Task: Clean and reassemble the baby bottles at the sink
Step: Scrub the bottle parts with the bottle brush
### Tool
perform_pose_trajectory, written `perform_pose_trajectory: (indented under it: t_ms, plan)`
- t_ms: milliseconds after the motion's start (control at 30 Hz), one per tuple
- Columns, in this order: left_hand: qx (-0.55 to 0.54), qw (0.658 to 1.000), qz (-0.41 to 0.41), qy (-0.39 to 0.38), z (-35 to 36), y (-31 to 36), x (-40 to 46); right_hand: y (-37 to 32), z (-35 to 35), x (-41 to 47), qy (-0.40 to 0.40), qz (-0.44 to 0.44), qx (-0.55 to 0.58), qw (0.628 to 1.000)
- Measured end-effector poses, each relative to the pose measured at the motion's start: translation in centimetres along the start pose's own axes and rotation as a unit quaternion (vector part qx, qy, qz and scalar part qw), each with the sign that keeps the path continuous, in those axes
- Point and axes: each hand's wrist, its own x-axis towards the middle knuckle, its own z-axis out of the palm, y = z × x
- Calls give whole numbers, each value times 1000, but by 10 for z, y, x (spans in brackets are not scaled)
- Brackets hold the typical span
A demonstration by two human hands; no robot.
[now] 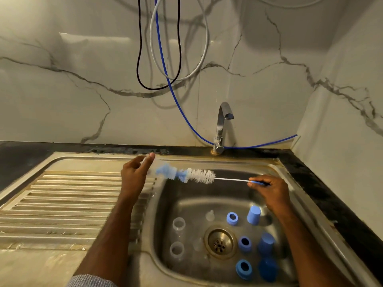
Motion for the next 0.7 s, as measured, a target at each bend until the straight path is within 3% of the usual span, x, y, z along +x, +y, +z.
perform_pose_trajectory:
  t_ms: [133,267,433,533,700]
  plan:
    - [65,998,3,4,10,2,-6,-5,15,-4,-6,-57,-42,997]
    - [99,993,-5,70,-4,-2,2,6,5,1,14,-23,-39,999]
    - [112,993,-19,44,9,-1,-5,0,16,-4,3,-71,-69,995]
    - [96,991,-27,88,1,-1,1,4,6,1,28,-28,-46,998]
    - [84,995,-40,37,20,2,-10,-5,16,-6,3,-45,-58,997]
